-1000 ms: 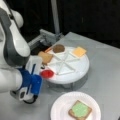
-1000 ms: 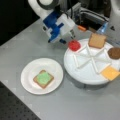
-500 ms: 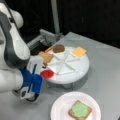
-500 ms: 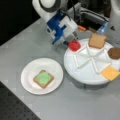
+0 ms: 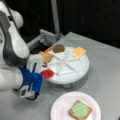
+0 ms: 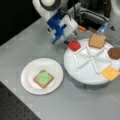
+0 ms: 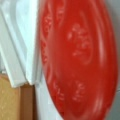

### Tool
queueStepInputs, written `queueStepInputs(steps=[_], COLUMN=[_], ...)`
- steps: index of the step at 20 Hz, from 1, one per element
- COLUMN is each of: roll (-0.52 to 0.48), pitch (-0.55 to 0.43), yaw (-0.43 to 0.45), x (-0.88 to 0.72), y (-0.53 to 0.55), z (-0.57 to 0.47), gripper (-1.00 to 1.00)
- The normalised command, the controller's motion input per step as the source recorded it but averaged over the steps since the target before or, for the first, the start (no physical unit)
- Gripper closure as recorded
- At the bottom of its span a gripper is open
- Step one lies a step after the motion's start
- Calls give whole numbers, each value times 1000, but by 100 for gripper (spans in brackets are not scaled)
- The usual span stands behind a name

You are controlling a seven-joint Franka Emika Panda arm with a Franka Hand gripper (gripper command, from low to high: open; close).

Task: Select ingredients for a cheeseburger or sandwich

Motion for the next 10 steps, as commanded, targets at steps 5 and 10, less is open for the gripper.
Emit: queueStepInputs(steps=[5, 10], roll=[-3, 8], pitch=[-3, -26], yaw=[-176, -190], x=[9, 15], y=[302, 262], z=[178, 83], gripper=[-100, -100])
